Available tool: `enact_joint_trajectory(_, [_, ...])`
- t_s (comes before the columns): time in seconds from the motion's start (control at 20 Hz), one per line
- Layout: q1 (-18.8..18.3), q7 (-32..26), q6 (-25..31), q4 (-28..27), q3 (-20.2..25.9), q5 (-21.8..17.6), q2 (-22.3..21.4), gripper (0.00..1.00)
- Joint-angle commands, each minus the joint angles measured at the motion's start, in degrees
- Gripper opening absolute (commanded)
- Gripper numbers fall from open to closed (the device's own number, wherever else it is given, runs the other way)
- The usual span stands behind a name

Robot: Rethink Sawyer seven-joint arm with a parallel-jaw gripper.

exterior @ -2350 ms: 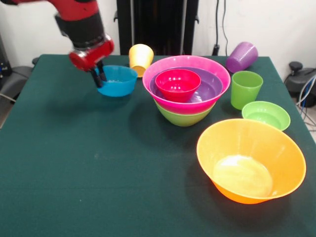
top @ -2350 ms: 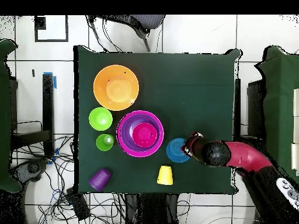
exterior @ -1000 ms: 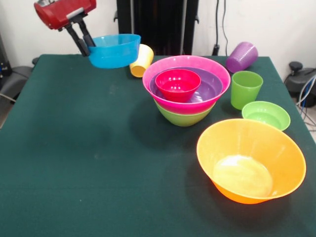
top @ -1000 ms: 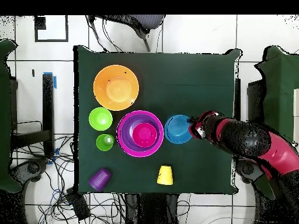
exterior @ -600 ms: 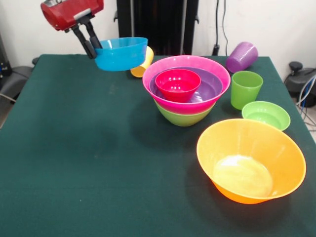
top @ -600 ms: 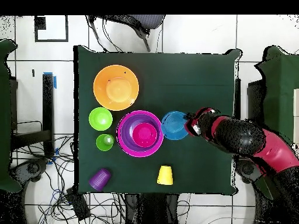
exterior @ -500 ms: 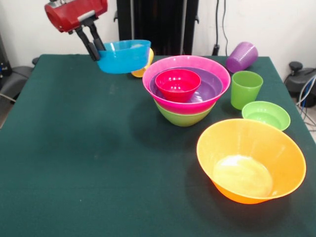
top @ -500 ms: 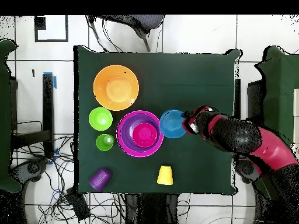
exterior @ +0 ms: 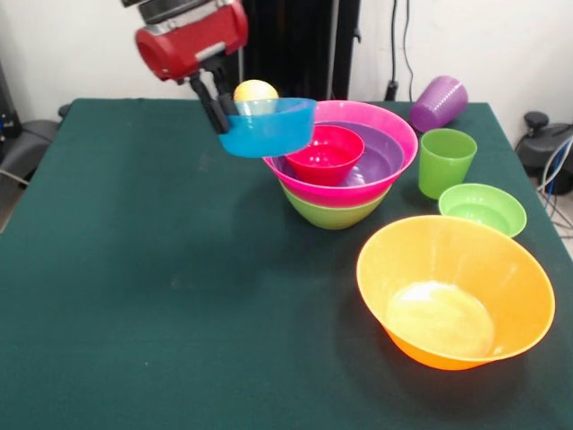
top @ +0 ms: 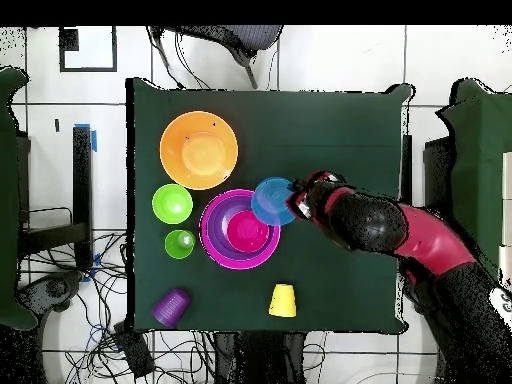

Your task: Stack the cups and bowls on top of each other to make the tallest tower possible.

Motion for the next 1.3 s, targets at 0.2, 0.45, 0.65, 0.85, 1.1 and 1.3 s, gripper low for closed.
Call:
enact_joint_trajectory(0.2, [6.3,14.8,-1.9,6.1,-4.9,0.4,-3.9,0.0])
enact_joint_trajectory(0.45, [7.4,14.4,-1.3,7.2,-5.7,0.7,-5.0,0.0])
enact_joint_trajectory(0.65, [7.4,13.9,-0.3,8.1,-5.9,1.3,-5.8,0.0])
enact_joint_trajectory(0.85, [10.4,14.9,-2.4,6.8,-9.6,-1.1,-3.7,0.0])
enact_joint_trajectory(1.1, [15.6,15.2,-5.7,3.6,-16.4,-5.4,-0.8,0.0])
enact_joint_trajectory(1.3, [16.9,14.2,-5.6,3.1,-18.0,-4.1,-0.2,0.0])
